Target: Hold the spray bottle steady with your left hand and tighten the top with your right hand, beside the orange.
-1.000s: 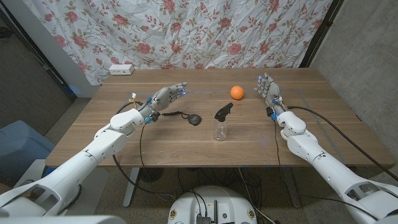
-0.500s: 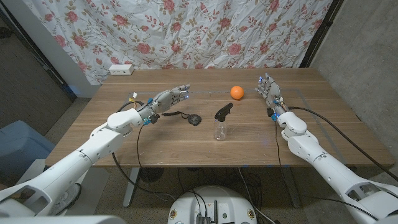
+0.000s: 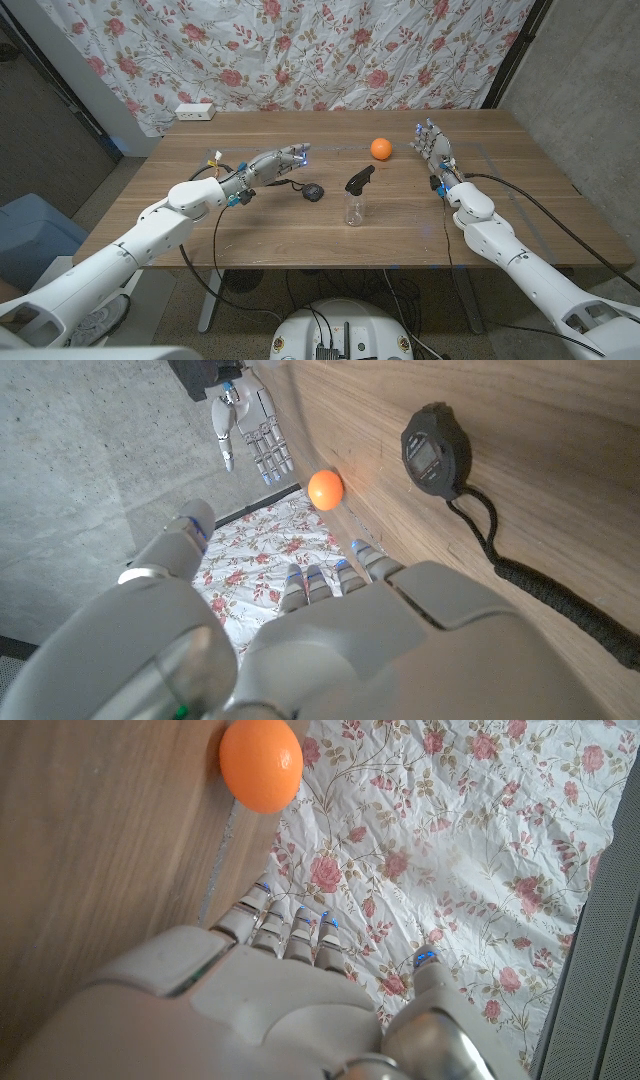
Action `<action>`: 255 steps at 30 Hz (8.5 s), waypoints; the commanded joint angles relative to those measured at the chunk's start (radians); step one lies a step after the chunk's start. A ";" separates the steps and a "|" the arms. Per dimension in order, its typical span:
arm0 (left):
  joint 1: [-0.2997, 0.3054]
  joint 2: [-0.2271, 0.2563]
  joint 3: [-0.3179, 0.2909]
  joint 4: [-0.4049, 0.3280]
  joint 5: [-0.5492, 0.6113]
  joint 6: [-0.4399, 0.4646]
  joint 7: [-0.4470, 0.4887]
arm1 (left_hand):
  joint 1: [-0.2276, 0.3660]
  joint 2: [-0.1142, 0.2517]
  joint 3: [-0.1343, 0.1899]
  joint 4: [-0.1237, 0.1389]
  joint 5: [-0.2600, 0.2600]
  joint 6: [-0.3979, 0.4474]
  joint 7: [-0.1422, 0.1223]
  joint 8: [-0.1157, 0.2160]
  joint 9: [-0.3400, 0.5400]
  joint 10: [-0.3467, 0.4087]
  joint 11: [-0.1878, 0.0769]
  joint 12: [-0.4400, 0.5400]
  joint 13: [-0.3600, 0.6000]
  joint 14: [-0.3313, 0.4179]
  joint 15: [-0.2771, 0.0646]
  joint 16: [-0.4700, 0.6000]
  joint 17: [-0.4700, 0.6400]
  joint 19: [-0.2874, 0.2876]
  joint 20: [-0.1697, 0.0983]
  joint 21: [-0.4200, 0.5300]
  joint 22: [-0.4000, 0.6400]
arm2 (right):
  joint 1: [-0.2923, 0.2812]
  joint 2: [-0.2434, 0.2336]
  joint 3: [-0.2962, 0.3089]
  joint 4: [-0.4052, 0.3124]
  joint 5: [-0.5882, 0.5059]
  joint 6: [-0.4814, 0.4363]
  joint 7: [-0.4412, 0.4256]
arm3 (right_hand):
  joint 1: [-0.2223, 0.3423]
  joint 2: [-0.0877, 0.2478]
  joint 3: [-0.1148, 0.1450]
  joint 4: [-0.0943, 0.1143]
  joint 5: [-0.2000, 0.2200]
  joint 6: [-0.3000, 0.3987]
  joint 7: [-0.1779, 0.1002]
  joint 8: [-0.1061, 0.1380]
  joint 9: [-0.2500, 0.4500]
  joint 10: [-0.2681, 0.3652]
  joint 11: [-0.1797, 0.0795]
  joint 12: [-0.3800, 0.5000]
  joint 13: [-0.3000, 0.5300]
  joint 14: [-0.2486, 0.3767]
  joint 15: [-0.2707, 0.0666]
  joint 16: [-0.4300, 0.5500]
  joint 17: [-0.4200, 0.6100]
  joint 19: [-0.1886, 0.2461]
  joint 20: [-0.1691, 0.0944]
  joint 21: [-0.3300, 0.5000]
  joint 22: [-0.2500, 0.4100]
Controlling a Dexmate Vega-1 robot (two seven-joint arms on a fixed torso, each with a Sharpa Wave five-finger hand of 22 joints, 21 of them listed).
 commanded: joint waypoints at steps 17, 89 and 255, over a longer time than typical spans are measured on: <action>-0.042 0.022 0.059 0.033 0.052 -0.053 -0.155 | 0.037 -0.020 0.000 0.003 0.002 -0.024 -0.001 0.007 0.005 -0.021 -0.003 0.008 0.003 -0.025 0.010 -0.001 0.005 -0.042 -0.053 0.001 0.002 | -0.034 -0.022 -0.013 -0.059 -0.030 -0.010 -0.007 | 0.002 0.011 -0.001 -0.004 -0.002 -0.002 -0.007 -0.003 0.004 0.005 -0.005 -0.001 0.005 0.008 0.005 -0.001 -0.002 0.007 0.001 0.004 0.003; -0.234 -0.237 0.262 0.359 0.207 -0.225 -0.297 | 0.123 -0.060 -0.030 0.007 0.007 -0.027 -0.010 0.022 0.005 -0.027 -0.014 0.017 0.003 -0.043 0.002 0.008 0.005 -0.096 -0.067 0.008 0.003 | -0.075 -0.038 -0.006 -0.070 -0.061 0.027 -0.029 | 0.001 0.022 -0.006 -0.014 -0.002 -0.053 0.000 -0.007 0.004 -0.004 0.002 -0.003 0.006 0.004 0.010 -0.003 -0.010 -0.003 0.009 0.002 0.003; -0.354 -0.339 0.287 0.335 0.316 -0.016 -0.002 | 0.562 0.077 -0.381 0.035 0.012 0.553 0.002 0.429 0.105 0.735 -0.052 0.210 0.208 0.689 -0.162 0.185 0.078 0.351 -0.081 0.026 0.008 | -0.159 -0.640 0.123 -0.852 -0.477 -0.633 -0.028 | 0.283 -0.048 0.077 -0.108 0.017 -0.039 -0.142 0.022 0.018 -0.098 -0.015 -0.015 0.010 -0.048 0.088 -0.026 -0.047 -0.066 0.137 -0.004 0.002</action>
